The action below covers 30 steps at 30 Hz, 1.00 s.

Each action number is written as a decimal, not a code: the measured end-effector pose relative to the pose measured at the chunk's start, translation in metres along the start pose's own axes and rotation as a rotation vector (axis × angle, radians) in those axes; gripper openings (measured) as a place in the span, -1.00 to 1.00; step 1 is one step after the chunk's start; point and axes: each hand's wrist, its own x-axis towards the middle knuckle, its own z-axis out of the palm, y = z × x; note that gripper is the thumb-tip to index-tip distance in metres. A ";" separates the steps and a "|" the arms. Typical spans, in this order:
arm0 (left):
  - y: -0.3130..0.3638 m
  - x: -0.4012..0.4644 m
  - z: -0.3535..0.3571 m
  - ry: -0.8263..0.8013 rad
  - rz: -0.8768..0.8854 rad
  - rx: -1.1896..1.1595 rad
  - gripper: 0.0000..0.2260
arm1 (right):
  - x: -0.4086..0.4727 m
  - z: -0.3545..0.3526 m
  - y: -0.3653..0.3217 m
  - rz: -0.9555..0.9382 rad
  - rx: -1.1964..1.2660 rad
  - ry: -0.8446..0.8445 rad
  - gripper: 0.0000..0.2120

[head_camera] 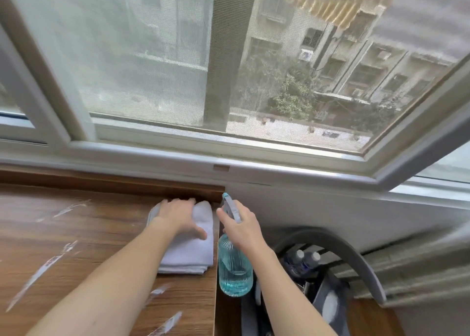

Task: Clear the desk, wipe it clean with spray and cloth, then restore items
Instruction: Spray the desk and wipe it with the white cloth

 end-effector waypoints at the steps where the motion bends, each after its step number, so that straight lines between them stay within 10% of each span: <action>1: -0.001 0.000 -0.001 0.005 0.013 0.003 -0.33 | 0.001 0.000 -0.002 -0.005 0.007 -0.003 -0.78; 16: -0.092 -0.083 -0.048 0.168 -0.165 -0.171 -0.50 | -0.021 0.065 -0.093 -0.221 -0.056 -0.086 -0.68; 30: -0.371 -0.255 -0.065 0.322 -0.381 -0.353 -0.47 | -0.128 0.325 -0.254 -0.387 -0.086 -0.236 -0.61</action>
